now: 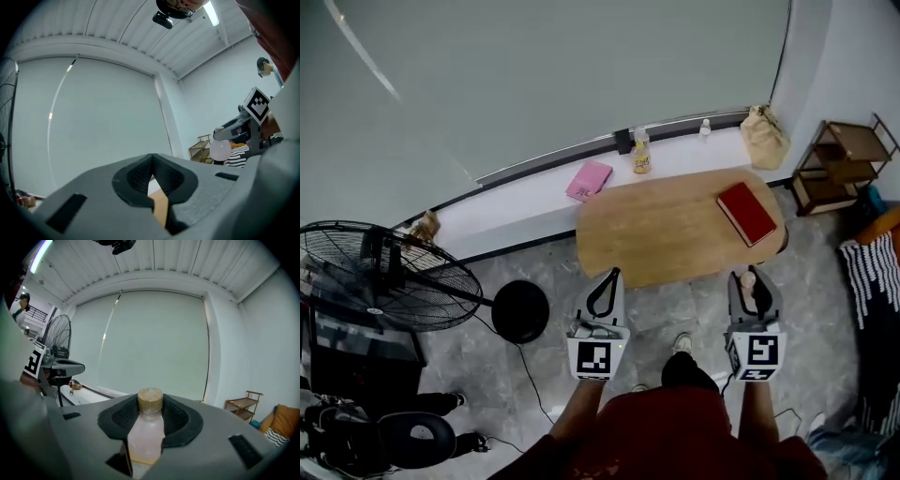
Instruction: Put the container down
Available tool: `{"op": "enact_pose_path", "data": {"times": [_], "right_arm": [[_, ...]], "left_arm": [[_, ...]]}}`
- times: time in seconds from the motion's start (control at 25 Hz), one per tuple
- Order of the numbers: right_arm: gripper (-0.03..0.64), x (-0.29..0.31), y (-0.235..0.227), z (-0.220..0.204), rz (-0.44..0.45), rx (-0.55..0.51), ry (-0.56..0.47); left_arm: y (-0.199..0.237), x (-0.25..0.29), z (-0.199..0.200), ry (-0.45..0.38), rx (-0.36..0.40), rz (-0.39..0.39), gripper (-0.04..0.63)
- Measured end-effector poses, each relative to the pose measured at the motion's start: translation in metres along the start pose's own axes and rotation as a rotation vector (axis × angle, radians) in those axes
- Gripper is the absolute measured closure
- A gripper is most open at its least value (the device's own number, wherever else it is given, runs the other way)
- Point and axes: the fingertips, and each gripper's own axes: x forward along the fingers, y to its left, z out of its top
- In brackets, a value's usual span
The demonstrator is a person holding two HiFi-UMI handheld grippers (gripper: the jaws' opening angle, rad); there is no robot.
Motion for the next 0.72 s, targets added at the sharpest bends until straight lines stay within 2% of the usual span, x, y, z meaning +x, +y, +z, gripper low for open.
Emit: {"op": "enact_pose_path", "data": {"times": [0.36,0.72], "right_arm": [[0.479,0.063,-0.079,-0.007,-0.004,0.026,0.017],[0.479,0.114,-0.154,-0.021,-0.002,0.038,0.042]], "left_arm": [[-0.031,0.106,0.001,0.025,0.022,-0.048,0.591],[-0.065,0.194,-0.013,0.067,-0.055,-0.072,0.591]]}}
